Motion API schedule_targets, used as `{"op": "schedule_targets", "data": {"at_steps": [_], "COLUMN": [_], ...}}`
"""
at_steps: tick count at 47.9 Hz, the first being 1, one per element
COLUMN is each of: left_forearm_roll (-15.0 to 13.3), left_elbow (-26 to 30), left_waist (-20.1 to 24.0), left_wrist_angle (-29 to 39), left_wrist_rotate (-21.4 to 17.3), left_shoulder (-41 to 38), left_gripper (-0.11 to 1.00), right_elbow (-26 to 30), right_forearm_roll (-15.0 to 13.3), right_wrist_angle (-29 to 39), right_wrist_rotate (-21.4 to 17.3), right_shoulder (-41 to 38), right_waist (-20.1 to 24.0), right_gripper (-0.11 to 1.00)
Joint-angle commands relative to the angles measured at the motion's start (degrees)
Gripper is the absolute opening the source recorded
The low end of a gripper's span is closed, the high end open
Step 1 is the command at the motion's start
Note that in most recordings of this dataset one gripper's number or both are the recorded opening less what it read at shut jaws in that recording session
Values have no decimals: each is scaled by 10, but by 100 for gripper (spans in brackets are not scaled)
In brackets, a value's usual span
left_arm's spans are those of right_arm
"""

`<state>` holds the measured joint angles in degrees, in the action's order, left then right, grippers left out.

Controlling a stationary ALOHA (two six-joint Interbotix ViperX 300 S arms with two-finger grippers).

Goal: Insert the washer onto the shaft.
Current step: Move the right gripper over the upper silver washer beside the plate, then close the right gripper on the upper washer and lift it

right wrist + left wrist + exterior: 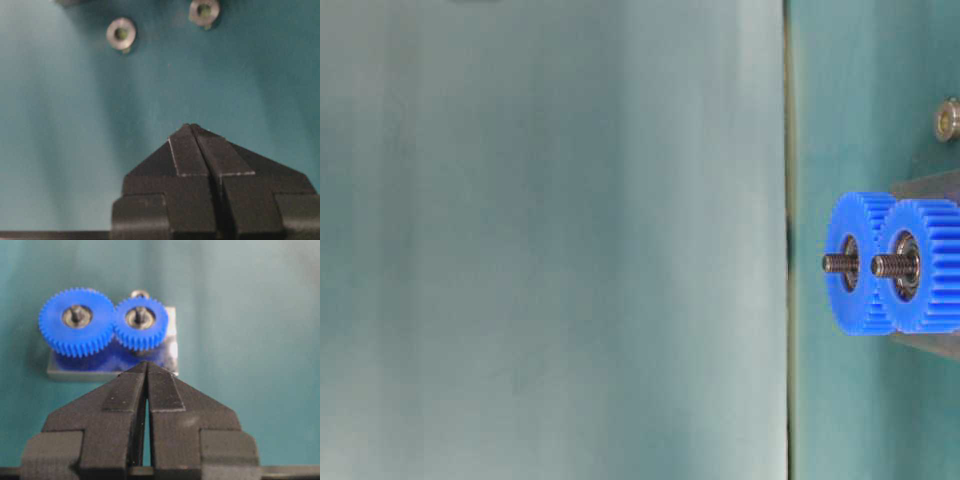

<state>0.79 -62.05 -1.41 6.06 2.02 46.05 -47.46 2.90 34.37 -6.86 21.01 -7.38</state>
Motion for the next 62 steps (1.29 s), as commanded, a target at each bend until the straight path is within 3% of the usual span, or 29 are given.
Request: {"op": "schedule_targets", "data": {"at_steps": [1, 6, 9, 22, 30, 48, 62], "left_forearm_roll": [2, 1, 1, 1, 1, 2, 2], "left_elbow": [10, 10, 9, 5, 3, -7, -11], "left_waist": [-3, -5, -5, -5, -5, -5, -5], "left_wrist_angle": [2, 4, 4, 4, 11, 14, 14], "left_wrist_rotate": [0, 0, 0, 0, 0, 1, 1], "left_shoulder": [-2, 0, 1, 7, 13, 32, 39], "left_gripper": [1, 1, 1, 1, 1, 1, 1], "right_elbow": [40, 65, 83, 135, 161, 203, 205], "right_forearm_roll": [-7, -16, -16, -16, -16, -18, -18], "right_wrist_angle": [1, 0, 3, 3, 18, 18, -6], "right_wrist_rotate": [5, 24, 44, 89, 94, 97, 97], "right_shoulder": [-33, -75, -105, -190, -224, -287, -308], "right_waist": [-4, -4, -7, -9, -9, -16, -23], "right_gripper": [2, 2, 9, 80, 69, 68, 67]}}
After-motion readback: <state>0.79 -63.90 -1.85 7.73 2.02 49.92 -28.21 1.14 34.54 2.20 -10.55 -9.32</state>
